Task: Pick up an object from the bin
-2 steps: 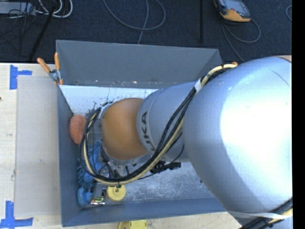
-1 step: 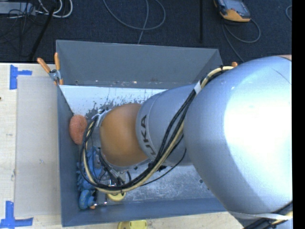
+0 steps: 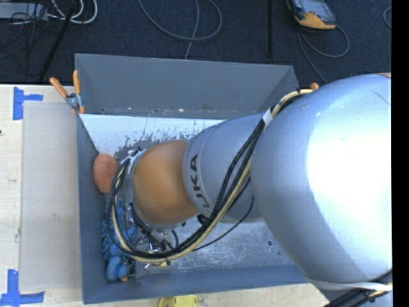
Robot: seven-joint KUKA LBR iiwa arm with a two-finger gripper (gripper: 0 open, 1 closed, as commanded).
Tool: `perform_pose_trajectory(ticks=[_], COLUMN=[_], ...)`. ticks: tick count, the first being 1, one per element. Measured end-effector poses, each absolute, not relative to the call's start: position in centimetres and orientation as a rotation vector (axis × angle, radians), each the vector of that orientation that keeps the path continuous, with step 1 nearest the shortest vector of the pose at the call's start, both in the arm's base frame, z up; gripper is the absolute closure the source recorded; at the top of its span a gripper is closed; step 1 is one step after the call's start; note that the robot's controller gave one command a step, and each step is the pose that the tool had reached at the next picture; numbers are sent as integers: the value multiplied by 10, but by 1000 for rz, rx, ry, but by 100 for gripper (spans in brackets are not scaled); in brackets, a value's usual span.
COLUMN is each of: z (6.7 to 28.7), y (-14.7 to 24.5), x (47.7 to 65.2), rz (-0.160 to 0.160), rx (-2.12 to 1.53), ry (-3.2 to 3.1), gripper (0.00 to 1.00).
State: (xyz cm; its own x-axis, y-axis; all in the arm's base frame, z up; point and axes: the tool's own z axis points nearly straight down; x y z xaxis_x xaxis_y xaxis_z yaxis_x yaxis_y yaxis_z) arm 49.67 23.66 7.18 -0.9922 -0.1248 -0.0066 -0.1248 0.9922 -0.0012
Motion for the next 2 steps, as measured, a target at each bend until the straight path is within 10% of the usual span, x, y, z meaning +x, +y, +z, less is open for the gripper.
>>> perform_pose_trajectory(ticks=[2], z=[71], y=[242], x=[488], rz=[-5], rx=[-206], ry=[3129], gripper=[0])
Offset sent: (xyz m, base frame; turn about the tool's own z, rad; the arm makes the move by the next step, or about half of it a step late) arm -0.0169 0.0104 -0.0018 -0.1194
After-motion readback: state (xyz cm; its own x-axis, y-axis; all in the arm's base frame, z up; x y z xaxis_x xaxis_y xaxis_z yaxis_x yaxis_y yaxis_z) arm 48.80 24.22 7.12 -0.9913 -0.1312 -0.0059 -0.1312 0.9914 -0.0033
